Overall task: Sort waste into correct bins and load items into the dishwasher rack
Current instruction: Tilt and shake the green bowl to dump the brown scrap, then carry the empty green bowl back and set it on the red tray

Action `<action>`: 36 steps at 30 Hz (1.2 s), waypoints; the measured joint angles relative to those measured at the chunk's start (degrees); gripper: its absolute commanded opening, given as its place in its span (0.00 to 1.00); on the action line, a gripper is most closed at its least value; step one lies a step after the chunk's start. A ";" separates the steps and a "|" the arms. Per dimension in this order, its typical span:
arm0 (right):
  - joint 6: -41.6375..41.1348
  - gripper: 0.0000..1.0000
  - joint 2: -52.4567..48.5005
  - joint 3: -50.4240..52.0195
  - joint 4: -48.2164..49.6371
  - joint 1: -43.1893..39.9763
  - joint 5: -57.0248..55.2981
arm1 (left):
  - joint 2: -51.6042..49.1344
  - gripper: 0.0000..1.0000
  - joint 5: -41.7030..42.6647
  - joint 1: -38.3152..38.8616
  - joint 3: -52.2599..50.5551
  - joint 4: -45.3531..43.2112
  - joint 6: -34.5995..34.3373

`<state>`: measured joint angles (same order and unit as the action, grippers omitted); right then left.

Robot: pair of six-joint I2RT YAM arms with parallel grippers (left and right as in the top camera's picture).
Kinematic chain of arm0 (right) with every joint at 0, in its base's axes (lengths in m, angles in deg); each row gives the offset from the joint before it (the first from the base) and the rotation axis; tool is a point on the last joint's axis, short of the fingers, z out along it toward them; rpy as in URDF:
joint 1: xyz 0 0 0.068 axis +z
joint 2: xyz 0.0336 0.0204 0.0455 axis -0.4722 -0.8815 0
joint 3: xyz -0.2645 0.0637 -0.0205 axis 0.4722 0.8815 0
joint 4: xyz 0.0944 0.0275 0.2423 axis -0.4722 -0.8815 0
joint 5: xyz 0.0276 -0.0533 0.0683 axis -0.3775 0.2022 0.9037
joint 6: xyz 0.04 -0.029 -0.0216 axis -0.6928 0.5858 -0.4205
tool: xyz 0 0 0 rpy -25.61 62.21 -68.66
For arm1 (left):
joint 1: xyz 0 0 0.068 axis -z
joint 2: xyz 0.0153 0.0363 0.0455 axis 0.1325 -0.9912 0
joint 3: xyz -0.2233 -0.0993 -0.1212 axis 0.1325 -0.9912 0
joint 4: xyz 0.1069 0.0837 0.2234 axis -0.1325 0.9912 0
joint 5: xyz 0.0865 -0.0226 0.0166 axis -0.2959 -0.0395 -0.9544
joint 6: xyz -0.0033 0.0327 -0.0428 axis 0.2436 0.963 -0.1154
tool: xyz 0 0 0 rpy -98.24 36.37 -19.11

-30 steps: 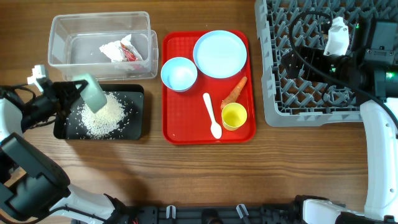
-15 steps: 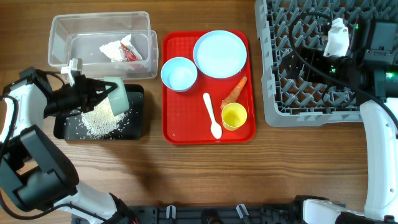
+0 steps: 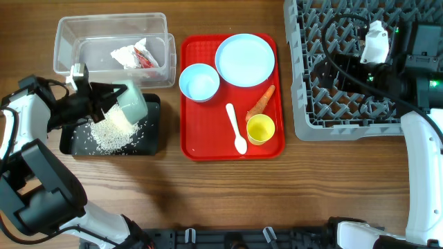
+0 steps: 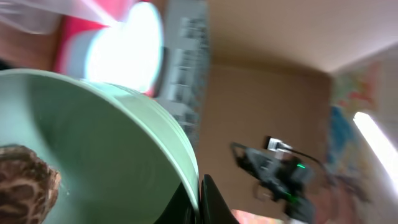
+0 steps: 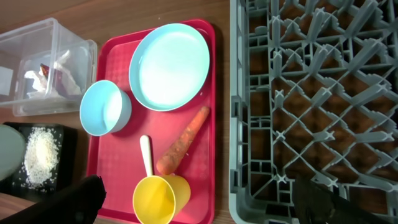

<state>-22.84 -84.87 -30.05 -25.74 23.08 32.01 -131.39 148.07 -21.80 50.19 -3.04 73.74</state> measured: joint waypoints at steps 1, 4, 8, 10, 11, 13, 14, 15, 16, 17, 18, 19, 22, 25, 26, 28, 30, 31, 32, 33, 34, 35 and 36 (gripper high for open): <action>0.02 1.00 0.00 0.00 0.00 0.00 0.00 | 0.00 0.04 1.31 -0.02 0.00 0.15 0.28; 0.02 1.00 0.00 0.00 0.00 0.00 -0.17 | 0.00 0.04 4.70 -0.20 0.00 0.15 1.53; 0.17 1.00 0.00 0.00 0.02 0.00 -0.20 | 0.00 0.04 4.07 -0.39 0.00 -0.39 3.45; 0.17 1.00 0.00 0.00 0.02 0.00 -0.20 | 0.00 0.04 2.38 -0.39 0.00 -0.79 3.87; 0.17 1.00 0.00 0.00 0.04 0.00 -0.20 | 0.00 0.04 1.40 -0.39 0.00 -0.85 4.11; 0.17 1.00 0.00 0.00 0.04 0.00 -0.20 | 0.00 0.04 0.17 -0.39 0.00 -0.83 4.42; 0.17 1.00 0.00 0.00 0.07 0.00 -0.20 | 0.00 0.04 -0.26 -0.39 0.00 -0.83 4.48; 0.17 1.00 0.00 0.00 0.04 0.00 -0.20 | 0.00 0.04 -0.66 -0.39 0.00 -0.85 4.50; 0.17 1.00 0.00 0.00 0.04 0.00 -0.20 | 0.00 0.04 -1.29 -0.39 0.00 -0.85 4.63; 0.17 1.00 0.00 0.00 0.04 0.00 -0.20 | 0.00 0.04 -1.86 -0.39 0.00 -0.85 4.66; 0.17 1.00 0.00 0.00 0.04 0.00 -0.20 | 0.00 0.04 -2.47 -0.39 0.00 -0.85 4.68; 0.17 1.00 0.00 0.00 0.04 0.00 -0.20 | 0.00 0.04 -3.28 -0.39 0.00 -0.87 4.68; 0.17 1.00 0.00 0.00 0.04 0.02 -0.20 | 0.00 0.04 -5.40 -0.39 0.00 -0.96 4.68; 0.17 1.00 0.00 0.00 0.04 0.00 -0.20 | 0.00 0.04 -6.47 -0.37 0.00 -1.20 4.68; 0.17 1.00 0.00 0.00 0.07 0.02 -0.20 | 0.00 0.04 -6.67 -0.31 0.00 -1.46 4.70; 0.17 1.00 0.00 0.00 0.09 0.00 -0.20 | 0.02 0.04 -7.10 0.15 0.04 -1.84 4.92; 0.17 1.00 0.00 0.00 0.11 0.00 -0.20 | 0.22 0.04 -7.56 1.36 0.68 -1.84 5.73; 0.17 1.00 0.00 0.00 0.11 0.00 -0.20 | 0.52 0.04 -7.69 2.19 1.25 -1.84 6.10; 0.20 1.00 0.00 0.00 0.13 0.00 -0.20 | 1.16 0.04 -8.04 3.45 2.27 -1.88 6.54; 0.17 1.00 0.00 0.00 0.13 0.00 -0.20 | 2.23 0.04 -8.66 4.92 3.48 -2.14 7.06; 0.17 1.00 0.00 0.00 0.13 0.00 -0.20 | 3.41 0.04 -9.18 6.25 4.50 -2.40 7.34; 0.17 1.00 0.00 0.00 0.15 0.00 -0.20 | 5.29 0.04 -10.10 8.24 5.92 -3.02 7.67; 0.17 1.00 0.00 0.00 0.17 0.00 -0.20 | 6.91 0.04 -10.97 9.97 6.91 -3.69 7.87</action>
<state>-22.67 -84.87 -30.05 -25.56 23.08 31.81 -124.48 137.10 -11.83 57.10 -6.74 81.61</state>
